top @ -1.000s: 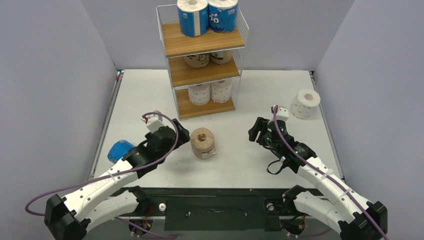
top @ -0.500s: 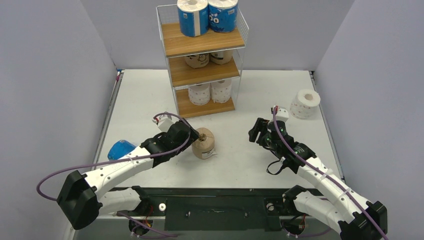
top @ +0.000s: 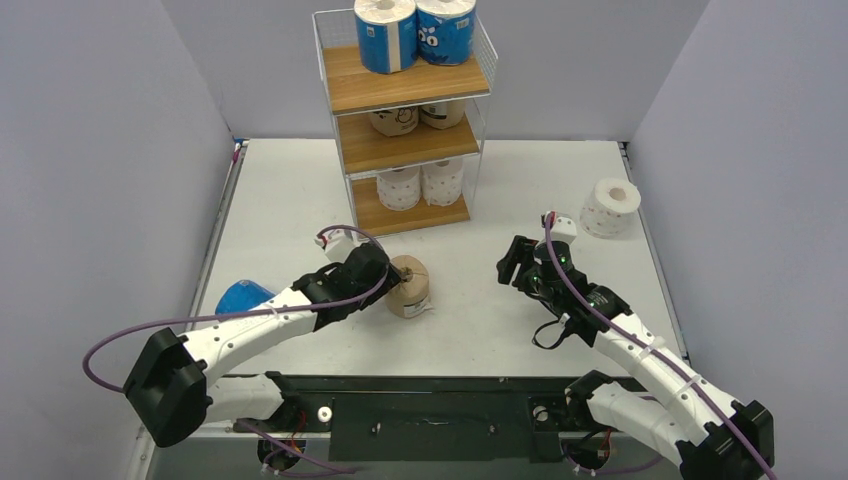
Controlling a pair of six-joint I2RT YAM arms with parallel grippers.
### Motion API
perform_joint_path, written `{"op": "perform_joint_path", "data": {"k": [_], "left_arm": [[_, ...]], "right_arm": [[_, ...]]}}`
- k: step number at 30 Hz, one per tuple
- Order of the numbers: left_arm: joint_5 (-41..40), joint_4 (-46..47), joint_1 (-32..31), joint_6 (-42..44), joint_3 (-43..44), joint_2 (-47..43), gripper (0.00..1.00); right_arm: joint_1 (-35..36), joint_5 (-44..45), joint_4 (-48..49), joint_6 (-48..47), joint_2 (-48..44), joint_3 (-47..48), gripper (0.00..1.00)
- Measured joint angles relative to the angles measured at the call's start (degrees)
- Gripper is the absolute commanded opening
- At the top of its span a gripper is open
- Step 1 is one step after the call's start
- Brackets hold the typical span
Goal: Place and organize the paper towels onto the shelf
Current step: Pick up the paper towel from the center of the board.
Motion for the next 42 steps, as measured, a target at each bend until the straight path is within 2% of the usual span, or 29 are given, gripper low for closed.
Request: {"op": "perform_joint_path", "data": {"k": [5,17,20,23,27,35,42], "left_arm": [[0.37,0.09,-0.68,0.98,0.02,1.27,0.61],[0.7,0.46,-0.96,1.44,0.02,2.78,0.45],[0.68,0.5,-0.96,1.66,0.02,2.78,0.48],[0.66,0.52,-0.96,2.12,0.02,2.78,0.58],[0.66,0.76,-0.96,2.43,0.02,3.78,0.59],[0.61,1.57,-0.96,2.73,0.52,5.03,0.45],[0.46,0.63,-0.96,3.67,0.7,3.91,0.28]], "right_arm": [[0.0,0.0,0.17,0.15,0.44,0.0,0.6],[0.0,0.0,0.37,0.44,0.44,0.0,0.62],[0.0,-0.02,0.52,0.46,0.44,-0.07,0.63],[0.0,-0.04,1.57,0.57,0.44,-0.74,0.64],[0.0,-0.31,2.25,0.7,0.28,-1.44,0.64],[0.0,-0.44,3.23,1.11,-0.66,-1.95,0.65],[0.07,-2.73,9.05,1.44,-5.14,-6.32,0.66]]}}
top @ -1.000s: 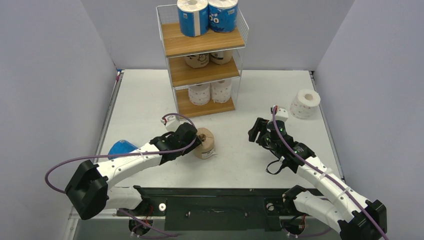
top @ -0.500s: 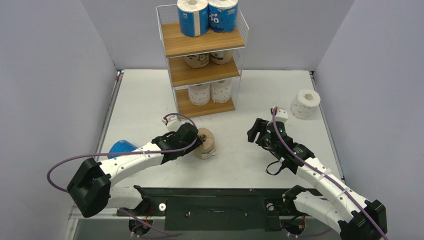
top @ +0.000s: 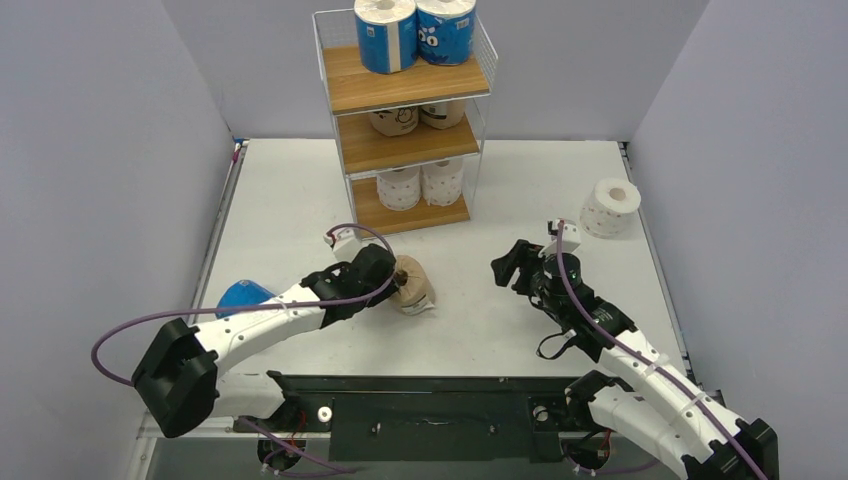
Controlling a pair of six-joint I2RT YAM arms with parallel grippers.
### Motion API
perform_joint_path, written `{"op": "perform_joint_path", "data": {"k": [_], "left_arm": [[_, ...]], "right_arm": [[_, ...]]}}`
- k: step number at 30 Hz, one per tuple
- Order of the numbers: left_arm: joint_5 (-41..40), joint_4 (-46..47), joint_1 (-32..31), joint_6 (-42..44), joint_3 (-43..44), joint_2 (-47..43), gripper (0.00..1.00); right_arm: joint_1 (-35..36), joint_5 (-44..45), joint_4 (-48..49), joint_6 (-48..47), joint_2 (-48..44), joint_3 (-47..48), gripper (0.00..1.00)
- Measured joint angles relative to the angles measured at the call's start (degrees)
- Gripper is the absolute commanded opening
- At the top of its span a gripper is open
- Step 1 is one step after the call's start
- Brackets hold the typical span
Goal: Place and organize the paper towels onto the shelf
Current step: Pick up the paper towel from the center of the board.
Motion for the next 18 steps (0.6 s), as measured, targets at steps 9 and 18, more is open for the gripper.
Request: {"op": "perform_joint_path", "data": {"k": [9,18], "left_arm": [[-0.9,-5.03,0.85,1.4,5.68,-4.17,0.25],[-2.49,-9.42,7.96,5.88,22.71,-4.74,0.25]], "right_arm": [[2.19,-3.69,6.86,-0.72,-0.81,0.09,0.66],[8.09,0.44,16.15,-2.12,4.87,6.78,0.66]]}}
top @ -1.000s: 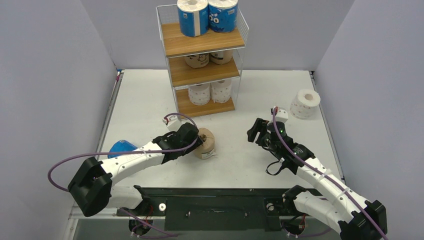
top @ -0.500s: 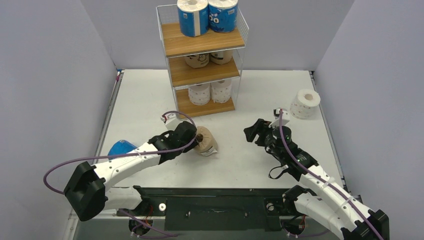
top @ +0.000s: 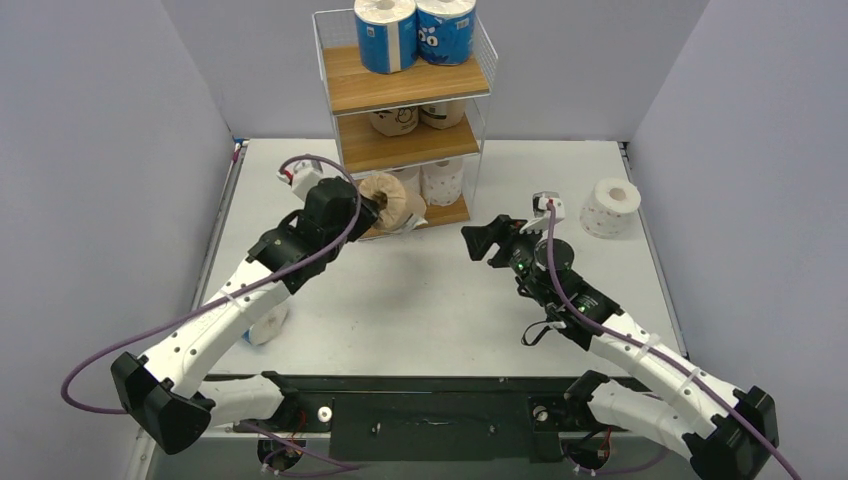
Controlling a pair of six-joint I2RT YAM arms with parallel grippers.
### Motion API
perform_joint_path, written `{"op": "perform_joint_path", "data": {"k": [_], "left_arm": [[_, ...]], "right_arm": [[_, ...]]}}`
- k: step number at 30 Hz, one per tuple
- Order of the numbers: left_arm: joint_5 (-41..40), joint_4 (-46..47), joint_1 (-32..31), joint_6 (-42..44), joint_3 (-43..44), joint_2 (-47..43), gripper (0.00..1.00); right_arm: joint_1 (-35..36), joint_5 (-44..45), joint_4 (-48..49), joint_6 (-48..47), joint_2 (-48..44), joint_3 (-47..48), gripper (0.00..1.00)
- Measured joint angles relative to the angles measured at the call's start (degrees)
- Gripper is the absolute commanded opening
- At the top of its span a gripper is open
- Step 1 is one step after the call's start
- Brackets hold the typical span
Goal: Place and organize the paper towels onto the shelf
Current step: Pick up the paper towel from the center of the board, then place the paper towel on the shelf.
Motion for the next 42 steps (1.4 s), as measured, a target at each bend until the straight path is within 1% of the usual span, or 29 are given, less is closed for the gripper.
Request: {"op": "perform_joint_path", "data": {"k": [4,9,18,26,33,42], "left_arm": [[-0.48,-0.7,2.58,1.7,6.56,1.03,0.25],[-0.55,-1.36,4.9,3.19,13.88,5.55,0.25],[-0.7,-2.58,6.6,4.59,20.59,13.51,0.25],[-0.68,-3.98,7.41,5.11,23.02,14.75,0.26],[-0.63,-4.48,7.76,5.16,23.74,14.99,0.26],[-0.68,-4.5,7.91,5.14,24.3,14.99,0.26]], "right_arm": [[1.38,1.27,4.83,-0.46,4.26,1.38,0.67],[2.23,2.73,9.51,-2.69,10.25,3.34,0.67],[2.62,5.95,18.05,-5.29,16.87,4.22,0.65],[2.8,8.74,23.32,-6.69,23.91,8.61,0.66],[2.8,8.17,25.18,-9.42,26.67,12.07,0.67],[4.74,4.9,26.71,-14.62,27.21,13.11,0.77]]}}
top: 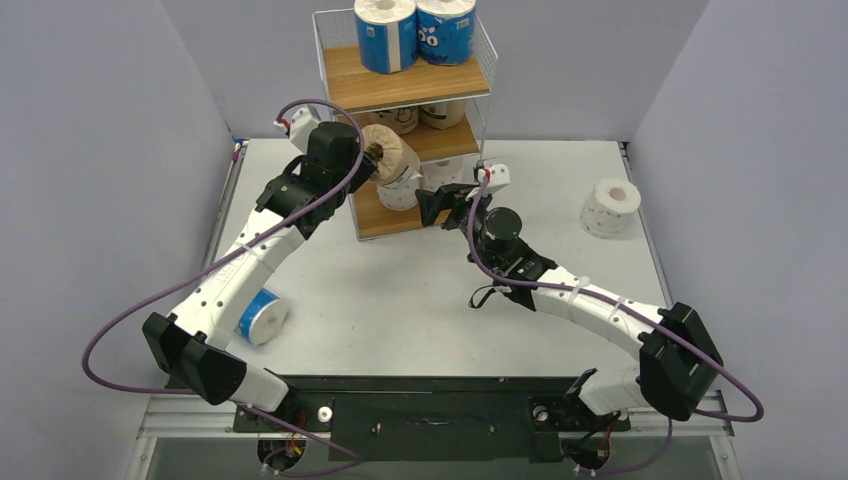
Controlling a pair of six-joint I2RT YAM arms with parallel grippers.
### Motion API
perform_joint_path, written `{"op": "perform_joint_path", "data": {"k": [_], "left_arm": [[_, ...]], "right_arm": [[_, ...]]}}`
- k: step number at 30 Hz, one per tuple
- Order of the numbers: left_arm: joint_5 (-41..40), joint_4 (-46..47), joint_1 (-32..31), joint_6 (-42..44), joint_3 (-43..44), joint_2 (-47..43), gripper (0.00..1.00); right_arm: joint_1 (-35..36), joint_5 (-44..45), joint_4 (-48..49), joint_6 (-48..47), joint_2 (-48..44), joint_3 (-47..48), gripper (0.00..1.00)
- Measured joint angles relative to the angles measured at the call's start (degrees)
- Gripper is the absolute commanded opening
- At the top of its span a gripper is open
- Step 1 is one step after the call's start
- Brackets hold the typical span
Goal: Place and organize the paper towels onto the shelf
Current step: Place the paper towel on the shelf.
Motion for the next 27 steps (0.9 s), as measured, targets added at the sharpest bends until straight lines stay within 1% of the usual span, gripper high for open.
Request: {"op": "perform_joint_path", "data": {"k": [8,17,27], "left_arm": [[-0.07,-0.46,-0.11,0.02,0.9,-0.04,0.26],[-1.16,-1.11,-0.17,0.5,3.93,-0.04,0.28],[-1.49,-2.49,0.2,1.55,5.92,0.76,0.31]], "right_arm": [[1.4,-2.32,0.76,-3.34,1.01,0.66,0.77],[1.42,-4.81,-0.57,-6.27,7.67,7.91,0.76],[1.42,-4.94,-0.13,-8.37,11.13,10.78,0.76]]}}
